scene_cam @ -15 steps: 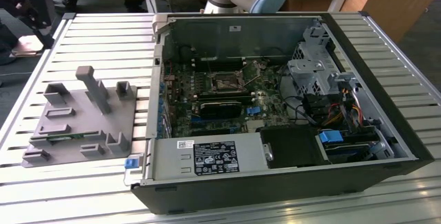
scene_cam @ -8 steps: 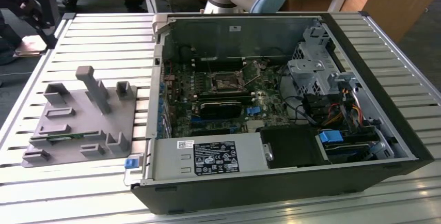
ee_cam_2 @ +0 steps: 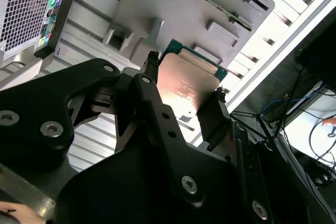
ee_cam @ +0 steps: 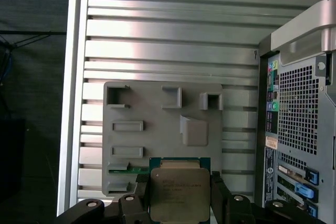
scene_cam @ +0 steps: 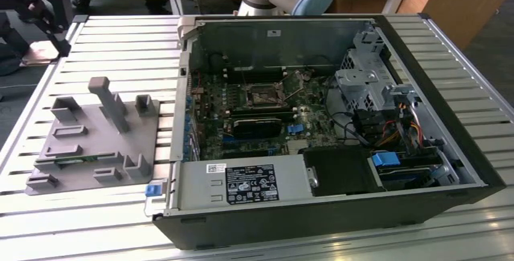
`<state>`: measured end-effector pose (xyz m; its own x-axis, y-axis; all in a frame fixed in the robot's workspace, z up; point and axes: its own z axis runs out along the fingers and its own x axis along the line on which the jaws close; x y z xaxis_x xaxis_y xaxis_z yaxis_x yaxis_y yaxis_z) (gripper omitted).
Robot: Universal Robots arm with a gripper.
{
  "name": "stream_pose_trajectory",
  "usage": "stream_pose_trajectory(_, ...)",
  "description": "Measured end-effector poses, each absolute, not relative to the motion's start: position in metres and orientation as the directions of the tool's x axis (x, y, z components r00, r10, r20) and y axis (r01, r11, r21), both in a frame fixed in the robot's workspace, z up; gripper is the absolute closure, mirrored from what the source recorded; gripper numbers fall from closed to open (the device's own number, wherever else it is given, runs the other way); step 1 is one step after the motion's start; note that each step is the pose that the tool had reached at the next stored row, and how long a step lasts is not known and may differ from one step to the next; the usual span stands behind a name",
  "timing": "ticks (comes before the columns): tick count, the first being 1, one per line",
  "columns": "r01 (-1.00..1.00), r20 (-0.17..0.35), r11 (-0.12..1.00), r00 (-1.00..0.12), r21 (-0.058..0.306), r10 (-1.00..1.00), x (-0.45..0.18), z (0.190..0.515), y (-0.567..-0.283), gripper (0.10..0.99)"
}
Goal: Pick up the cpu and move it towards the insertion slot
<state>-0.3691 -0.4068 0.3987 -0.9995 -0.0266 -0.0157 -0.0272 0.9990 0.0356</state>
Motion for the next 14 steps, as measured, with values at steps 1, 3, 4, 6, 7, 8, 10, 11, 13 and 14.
stream_pose_trajectory(1,-0.027,-0.016,0.999,-1.0,0.036,-0.027,-0.3684,0.3987,-0.4068,0.541)
stream_pose_trajectory(3,-0.027,-0.016,0.999,-1.0,0.036,-0.027,-0.3671,0.3987,-0.4068,0.541)
stream_pose_trajectory(4,-0.027,-0.016,0.999,-1.0,0.036,-0.027,-0.3665,0.3987,-0.4068,0.541)
stream_pose_trajectory(6,-0.027,-0.016,0.999,-1.0,0.036,-0.027,-0.3652,0.3987,-0.4068,0.541)
stream_pose_trajectory(7,-0.027,-0.016,0.999,-1.0,0.036,-0.027,-0.3647,0.3987,-0.4068,0.541)
stream_pose_trajectory(8,-0.027,-0.016,0.999,-1.0,0.036,-0.027,-0.364,0.3987,-0.4068,0.541)
stream_pose_trajectory(10,-0.027,-0.016,0.999,-1.0,0.036,-0.027,-0.3627,0.3987,-0.4068,0.541)
stream_pose_trajectory(11,-0.027,-0.016,0.999,-1.0,0.036,-0.027,-0.3621,0.3987,-0.4068,0.541)
stream_pose_trajectory(13,-0.027,-0.016,0.999,-1.0,0.036,-0.027,-0.3607,0.3987,-0.4068,0.541)
stream_pose_trajectory(14,-0.027,-0.016,0.999,-1.0,0.036,-0.027,-0.3601,0.3987,-0.4068,0.541)
